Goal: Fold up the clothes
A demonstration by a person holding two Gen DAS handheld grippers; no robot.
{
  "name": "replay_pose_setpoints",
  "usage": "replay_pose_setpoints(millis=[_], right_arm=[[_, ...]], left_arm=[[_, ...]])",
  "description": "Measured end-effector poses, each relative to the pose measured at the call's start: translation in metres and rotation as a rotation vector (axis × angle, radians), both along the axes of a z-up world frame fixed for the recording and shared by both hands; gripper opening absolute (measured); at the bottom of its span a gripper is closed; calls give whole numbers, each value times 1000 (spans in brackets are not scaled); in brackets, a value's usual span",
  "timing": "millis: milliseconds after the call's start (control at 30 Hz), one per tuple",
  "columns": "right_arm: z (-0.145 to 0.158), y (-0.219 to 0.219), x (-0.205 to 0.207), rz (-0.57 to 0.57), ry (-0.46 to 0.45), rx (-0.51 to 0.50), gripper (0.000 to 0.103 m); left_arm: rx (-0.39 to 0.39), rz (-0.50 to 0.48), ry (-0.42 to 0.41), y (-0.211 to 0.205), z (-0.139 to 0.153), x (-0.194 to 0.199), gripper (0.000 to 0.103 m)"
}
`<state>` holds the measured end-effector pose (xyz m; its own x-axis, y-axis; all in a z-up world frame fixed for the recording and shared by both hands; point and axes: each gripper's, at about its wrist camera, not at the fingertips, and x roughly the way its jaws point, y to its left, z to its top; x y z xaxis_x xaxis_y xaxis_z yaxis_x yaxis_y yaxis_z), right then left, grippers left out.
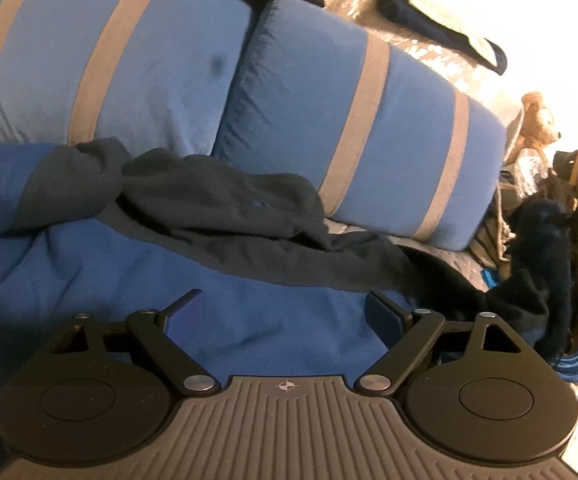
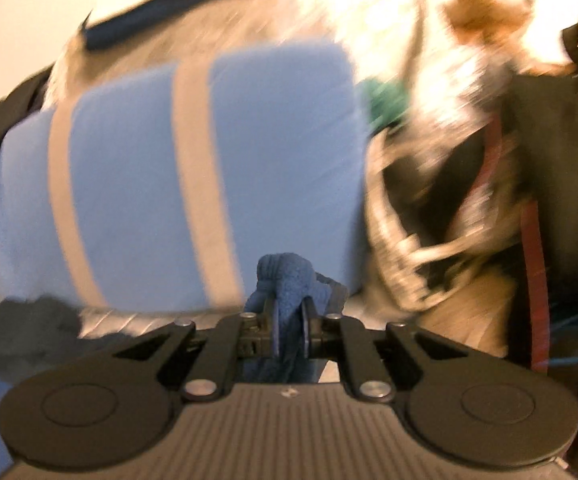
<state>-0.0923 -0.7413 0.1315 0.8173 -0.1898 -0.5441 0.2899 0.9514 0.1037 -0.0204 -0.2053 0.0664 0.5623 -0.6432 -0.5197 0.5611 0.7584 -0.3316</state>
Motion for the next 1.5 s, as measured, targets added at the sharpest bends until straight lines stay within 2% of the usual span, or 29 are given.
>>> replay_pose_setpoints(millis=[167, 300, 367, 433, 567, 633, 733, 1067, 1500], right_arm=[[46, -41, -57, -149, -123, -79, 10], [56, -76, -117, -301, -176, -125, 10], [38, -93, -147, -388, -151, -136, 10], [9, -107, -172, -456, -108, -99, 10], [-55, -117, -198, -549, -2, -37, 10], [-74, -112, -204, -588, 34, -30, 10], [-87, -101, -207, -608, 82, -75, 10], [-78, -75, -198, -659, 186, -181, 10], [-89, -69, -202, -734, 243, -160, 11]], left_arm=[[-29, -7, -15, 1, 4, -3, 87], [-41, -1, -9, 2, 4, -2, 87], [-43, 1, -3, 1, 4, -1, 87], [-34, -4, -2, 0, 3, -2, 87], [-7, -5, -30, -1, 4, -5, 87], [5, -4, -32, -2, 3, -5, 87], [16, -1, -30, -3, 2, -5, 87], [39, 6, -36, -3, 0, -6, 87], [43, 12, -32, -2, 0, -6, 87]])
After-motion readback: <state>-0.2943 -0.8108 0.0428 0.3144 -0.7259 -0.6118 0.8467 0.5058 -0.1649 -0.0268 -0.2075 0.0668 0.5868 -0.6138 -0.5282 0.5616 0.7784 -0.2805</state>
